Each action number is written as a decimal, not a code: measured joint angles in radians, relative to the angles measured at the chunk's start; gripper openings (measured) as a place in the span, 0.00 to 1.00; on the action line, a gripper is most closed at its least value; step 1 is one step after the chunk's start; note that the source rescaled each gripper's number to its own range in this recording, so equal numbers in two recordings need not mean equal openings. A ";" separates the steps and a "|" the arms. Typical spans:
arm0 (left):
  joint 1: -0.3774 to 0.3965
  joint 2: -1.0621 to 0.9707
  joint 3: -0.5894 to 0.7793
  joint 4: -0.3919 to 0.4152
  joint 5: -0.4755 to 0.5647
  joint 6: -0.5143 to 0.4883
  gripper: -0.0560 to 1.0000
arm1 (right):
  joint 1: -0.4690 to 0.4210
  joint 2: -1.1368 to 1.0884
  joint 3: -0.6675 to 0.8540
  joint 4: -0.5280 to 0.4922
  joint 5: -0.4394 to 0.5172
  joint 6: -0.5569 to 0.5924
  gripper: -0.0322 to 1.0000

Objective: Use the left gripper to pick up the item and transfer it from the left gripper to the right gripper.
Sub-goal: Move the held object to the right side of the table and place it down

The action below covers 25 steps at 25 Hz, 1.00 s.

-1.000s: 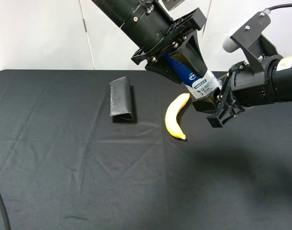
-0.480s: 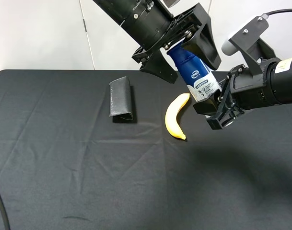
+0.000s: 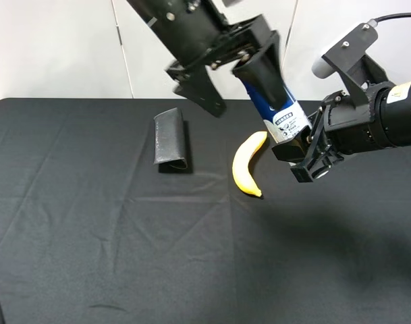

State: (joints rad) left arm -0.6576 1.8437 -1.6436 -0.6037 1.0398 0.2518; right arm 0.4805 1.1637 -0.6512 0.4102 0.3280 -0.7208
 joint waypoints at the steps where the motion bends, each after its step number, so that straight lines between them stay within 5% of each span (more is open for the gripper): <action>1: 0.000 -0.014 0.000 0.041 0.007 -0.016 0.99 | 0.000 0.000 0.000 0.000 0.000 0.000 0.06; 9: 0.027 -0.192 0.000 0.227 0.055 -0.063 0.99 | 0.000 0.000 0.000 0.000 -0.001 0.000 0.06; 16: 0.028 -0.378 0.027 0.497 0.127 -0.161 1.00 | 0.000 0.000 0.000 0.000 -0.001 0.000 0.06; 21: 0.028 -0.551 0.196 0.673 0.091 -0.244 1.00 | 0.000 0.000 0.000 0.000 -0.001 0.001 0.06; 25: 0.030 -0.698 0.402 0.710 0.031 -0.257 1.00 | 0.000 0.000 0.000 0.000 -0.001 0.001 0.06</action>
State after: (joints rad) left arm -0.6278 1.1454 -1.2412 0.1058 1.0707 -0.0053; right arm 0.4805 1.1637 -0.6512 0.4102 0.3272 -0.7197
